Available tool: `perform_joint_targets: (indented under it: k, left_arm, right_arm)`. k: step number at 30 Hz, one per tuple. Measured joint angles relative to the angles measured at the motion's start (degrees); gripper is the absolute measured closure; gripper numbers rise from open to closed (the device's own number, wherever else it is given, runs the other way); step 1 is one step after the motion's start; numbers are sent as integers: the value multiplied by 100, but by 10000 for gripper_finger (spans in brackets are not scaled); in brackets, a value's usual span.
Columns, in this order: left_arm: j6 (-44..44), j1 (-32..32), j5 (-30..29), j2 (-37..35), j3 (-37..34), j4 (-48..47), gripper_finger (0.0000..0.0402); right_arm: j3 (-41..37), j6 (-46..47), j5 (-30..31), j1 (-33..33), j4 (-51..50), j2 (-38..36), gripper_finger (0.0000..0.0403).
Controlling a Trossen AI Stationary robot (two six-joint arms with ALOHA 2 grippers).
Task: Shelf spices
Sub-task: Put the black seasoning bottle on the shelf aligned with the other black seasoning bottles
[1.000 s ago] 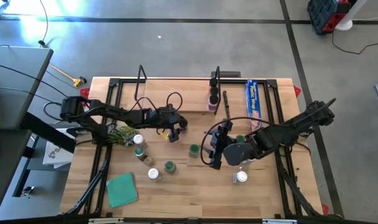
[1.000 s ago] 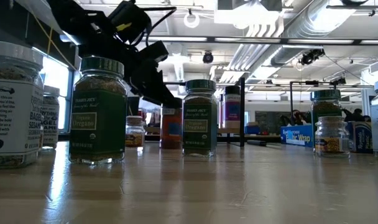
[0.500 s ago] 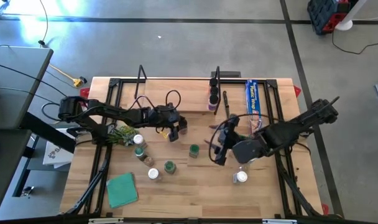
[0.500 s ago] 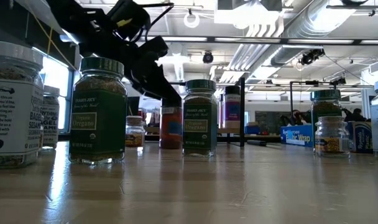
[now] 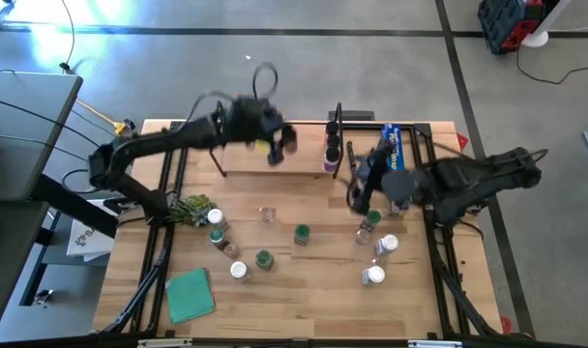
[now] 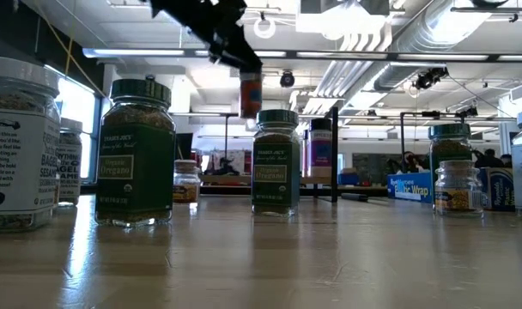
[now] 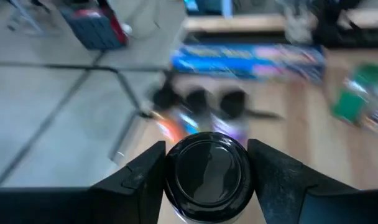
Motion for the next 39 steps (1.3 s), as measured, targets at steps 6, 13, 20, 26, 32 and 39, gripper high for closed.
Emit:
perform_joint_targets:
  k: [6,13,20,26,32,39]
  left_arm:
    - [148,1076,1000,1002,1306,-37,212]
    - [560,1714,1191,2712,3172,-830,212]
    - [631,1993,1324,4135,4638,-1282,212]
    - [412,1960,1890,4615,4860,-1347,212]
    - [534,1746,1969,4653,4860,-1292,212]
    - [800,1428,1967,4673,4792,-1051,212]
  right_arm:
    - [-1,-109,-497,-1221,-693,-244,146]
    - [-2,-272,-909,-1990,-858,-242,146]
    - [-11,-356,-967,-2169,-994,-238,146]
    - [-11,-454,-1198,-2329,-991,-238,146]
    - [-11,-527,-1232,-2365,-966,-238,146]
    - [-11,-522,-1254,-2364,-892,-238,146]
